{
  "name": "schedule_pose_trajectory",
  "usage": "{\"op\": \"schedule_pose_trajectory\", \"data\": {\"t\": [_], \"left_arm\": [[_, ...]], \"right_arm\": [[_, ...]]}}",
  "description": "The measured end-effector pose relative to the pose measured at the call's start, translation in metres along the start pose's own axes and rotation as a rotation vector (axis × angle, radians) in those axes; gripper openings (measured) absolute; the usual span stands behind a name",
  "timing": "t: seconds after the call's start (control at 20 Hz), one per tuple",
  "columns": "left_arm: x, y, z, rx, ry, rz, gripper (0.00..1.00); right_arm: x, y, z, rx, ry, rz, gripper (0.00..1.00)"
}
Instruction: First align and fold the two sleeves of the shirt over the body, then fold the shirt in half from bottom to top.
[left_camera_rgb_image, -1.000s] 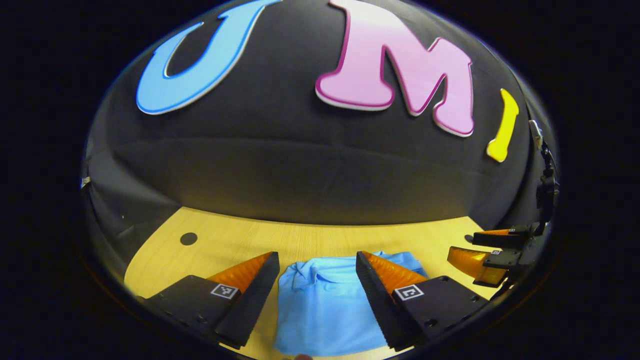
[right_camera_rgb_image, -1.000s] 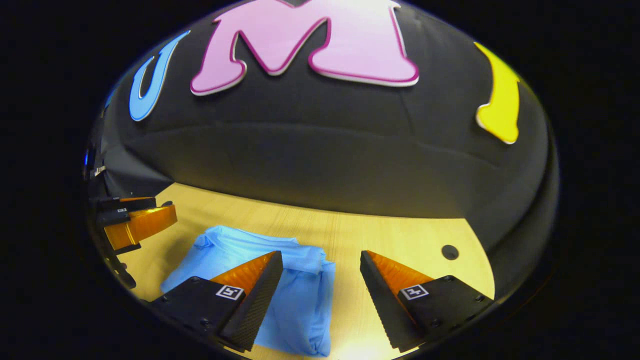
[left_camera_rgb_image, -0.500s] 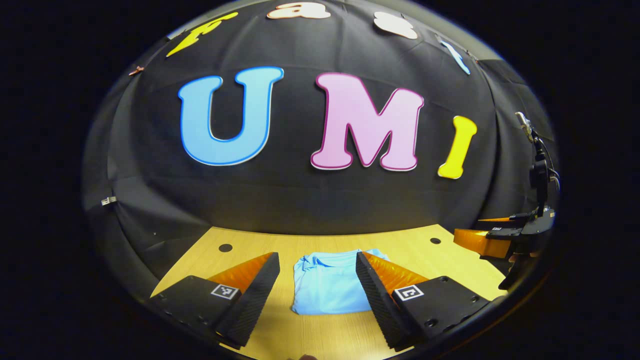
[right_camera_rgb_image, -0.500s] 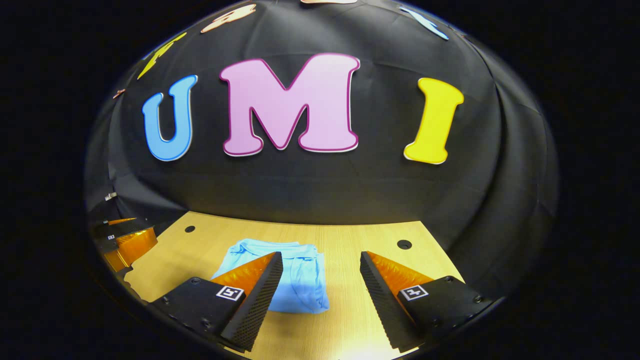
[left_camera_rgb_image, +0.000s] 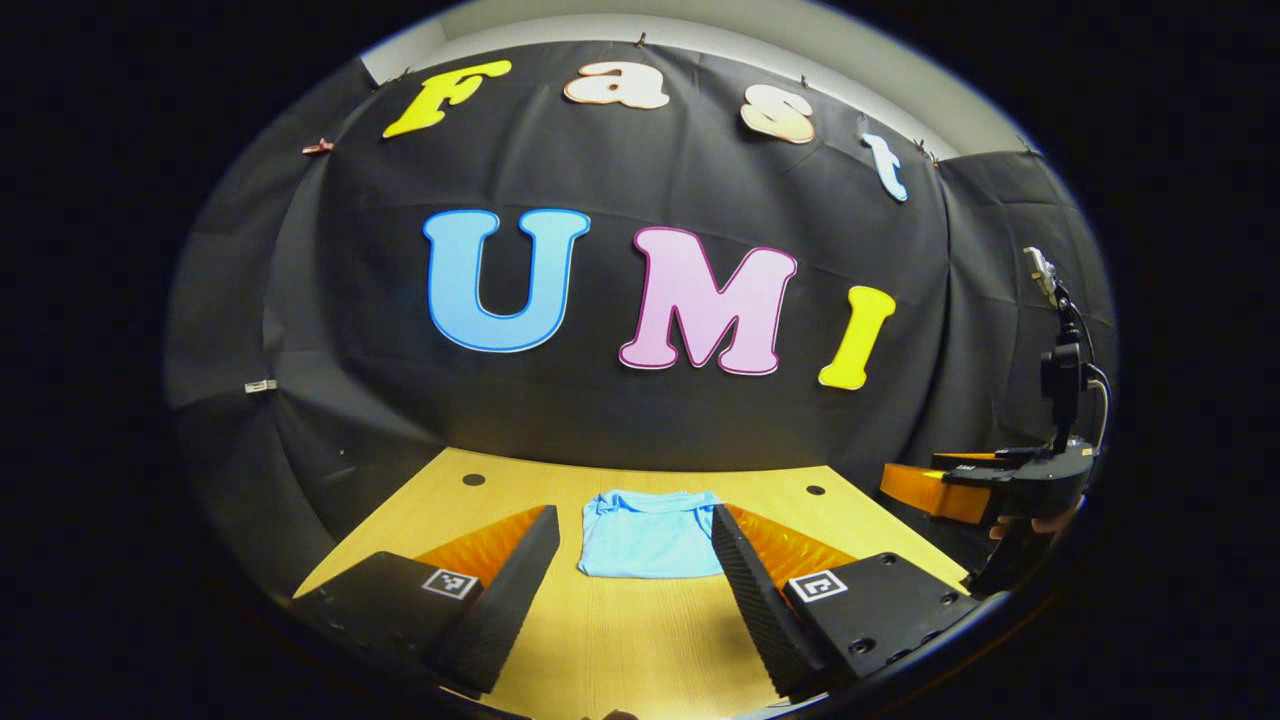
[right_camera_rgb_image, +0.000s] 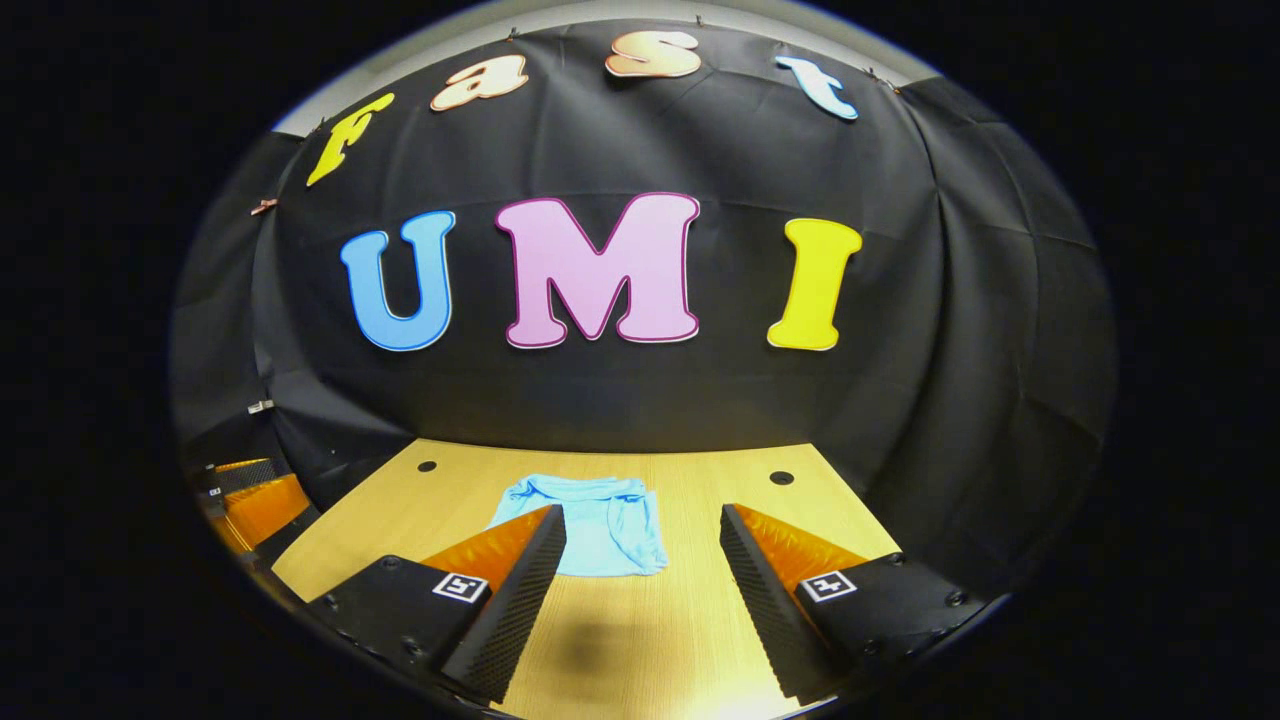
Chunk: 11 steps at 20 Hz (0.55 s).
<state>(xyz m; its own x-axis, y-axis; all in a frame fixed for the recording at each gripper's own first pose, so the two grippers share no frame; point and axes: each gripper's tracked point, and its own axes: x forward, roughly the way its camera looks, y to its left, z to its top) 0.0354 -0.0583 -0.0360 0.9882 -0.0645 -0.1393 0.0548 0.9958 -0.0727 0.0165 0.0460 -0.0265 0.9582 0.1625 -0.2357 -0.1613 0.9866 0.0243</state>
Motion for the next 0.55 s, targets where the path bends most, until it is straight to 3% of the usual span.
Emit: {"op": "schedule_pose_trajectory", "data": {"t": [0.25, 0.55], "left_arm": [[-0.053, 0.000, 0.004, 0.046, -0.019, -0.004, 0.97], [-0.072, -0.012, 0.007, 0.087, -0.042, -0.039, 0.97]], "right_arm": [[-0.050, 0.010, -0.018, -0.007, 0.013, 0.010, 0.97], [-0.072, 0.009, -0.017, 0.013, 0.003, 0.001, 0.96]]}}
